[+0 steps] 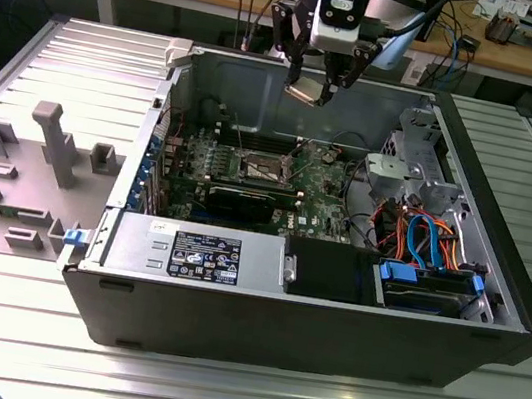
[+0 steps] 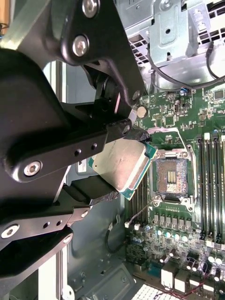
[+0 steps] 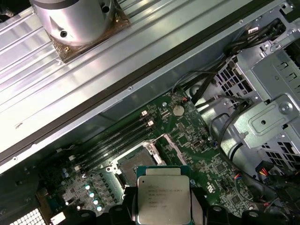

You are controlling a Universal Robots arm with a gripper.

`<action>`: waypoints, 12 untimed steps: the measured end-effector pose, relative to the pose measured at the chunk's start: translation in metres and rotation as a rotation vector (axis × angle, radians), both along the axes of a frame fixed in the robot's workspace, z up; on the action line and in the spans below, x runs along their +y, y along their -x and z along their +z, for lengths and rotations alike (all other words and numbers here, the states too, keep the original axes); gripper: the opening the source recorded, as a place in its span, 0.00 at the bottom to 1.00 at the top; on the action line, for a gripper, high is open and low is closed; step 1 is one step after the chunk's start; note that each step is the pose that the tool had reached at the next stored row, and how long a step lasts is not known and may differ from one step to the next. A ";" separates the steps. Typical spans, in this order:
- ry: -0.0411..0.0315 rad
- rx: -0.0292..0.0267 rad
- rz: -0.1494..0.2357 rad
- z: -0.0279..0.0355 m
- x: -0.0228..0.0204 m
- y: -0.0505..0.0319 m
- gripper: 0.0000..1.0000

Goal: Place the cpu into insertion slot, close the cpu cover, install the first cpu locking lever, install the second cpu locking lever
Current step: 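Place the cpu into insertion slot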

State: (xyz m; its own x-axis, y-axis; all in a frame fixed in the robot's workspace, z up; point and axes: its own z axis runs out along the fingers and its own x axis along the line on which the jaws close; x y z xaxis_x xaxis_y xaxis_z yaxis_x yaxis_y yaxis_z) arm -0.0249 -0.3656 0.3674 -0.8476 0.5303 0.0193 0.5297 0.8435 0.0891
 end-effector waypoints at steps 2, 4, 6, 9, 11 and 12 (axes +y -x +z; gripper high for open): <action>0.0000 0.0000 -0.013 0.0000 0.0000 0.0000 0.55; 0.0000 0.0000 -0.031 -0.0001 0.0000 0.0000 0.55; 0.0000 0.0000 -0.056 -0.0001 0.0000 0.0000 0.55; 0.0000 0.0001 -0.085 -0.0002 0.0000 0.0000 0.55; 0.0001 0.0000 -0.086 -0.0002 0.0000 0.0000 0.55; 0.0000 0.0000 -0.086 -0.0002 0.0000 0.0000 0.55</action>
State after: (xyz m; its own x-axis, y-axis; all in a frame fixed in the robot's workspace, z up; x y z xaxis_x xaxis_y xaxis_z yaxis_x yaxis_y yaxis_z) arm -0.0249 -0.3656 0.3672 -0.7988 0.6013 0.0193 0.6004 0.7947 0.0891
